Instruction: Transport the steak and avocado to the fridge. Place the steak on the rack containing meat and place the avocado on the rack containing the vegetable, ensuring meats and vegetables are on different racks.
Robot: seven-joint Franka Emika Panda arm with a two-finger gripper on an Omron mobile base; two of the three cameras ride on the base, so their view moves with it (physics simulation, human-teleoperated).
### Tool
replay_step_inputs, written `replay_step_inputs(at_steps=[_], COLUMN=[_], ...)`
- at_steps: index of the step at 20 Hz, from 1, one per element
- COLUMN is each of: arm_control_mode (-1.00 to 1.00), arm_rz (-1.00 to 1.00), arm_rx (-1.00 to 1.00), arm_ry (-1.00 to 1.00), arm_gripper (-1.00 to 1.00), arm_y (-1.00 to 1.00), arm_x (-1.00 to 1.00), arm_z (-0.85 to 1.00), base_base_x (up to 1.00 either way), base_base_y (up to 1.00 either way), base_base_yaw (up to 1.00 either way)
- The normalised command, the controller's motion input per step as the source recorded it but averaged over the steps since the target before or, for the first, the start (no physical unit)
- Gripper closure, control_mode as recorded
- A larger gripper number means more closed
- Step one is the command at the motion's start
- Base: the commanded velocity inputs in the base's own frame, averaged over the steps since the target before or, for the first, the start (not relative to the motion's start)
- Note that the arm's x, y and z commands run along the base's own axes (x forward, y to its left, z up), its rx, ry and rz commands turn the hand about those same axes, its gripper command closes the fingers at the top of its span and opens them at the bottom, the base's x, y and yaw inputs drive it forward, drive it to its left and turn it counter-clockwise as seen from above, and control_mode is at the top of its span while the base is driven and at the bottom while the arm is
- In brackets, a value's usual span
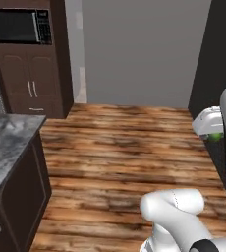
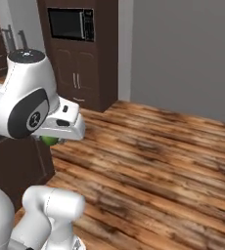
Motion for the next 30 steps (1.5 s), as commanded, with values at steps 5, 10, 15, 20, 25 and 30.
replay_step_inputs(at_steps=[5,10,15,20,25,30], arm_control_mode=[1.00,1.00,1.00,1.00,1.00,1.00], arm_rz=[0.00,0.00,0.00,0.00,0.00,0.00], arm_rx=[0.00,0.00,0.00,0.00,0.00,0.00], arm_ry=[0.00,0.00,0.00,0.00,0.00,0.00], arm_gripper=[1.00,1.00,1.00,1.00,1.00,1.00], arm_y=[0.00,0.00,0.00,0.00,0.00,0.00], arm_x=[0.00,0.00,0.00,0.00,0.00,0.00], arm_z=[0.00,0.00,0.00,0.00,0.00,0.00], base_base_x=[1.00,1.00,1.00,1.00,1.00,1.00], base_base_y=[0.10,0.23,0.11,0.10,0.16,0.01], base_base_yaw=[-0.09,-0.01,0.00,0.00,0.14,0.35])
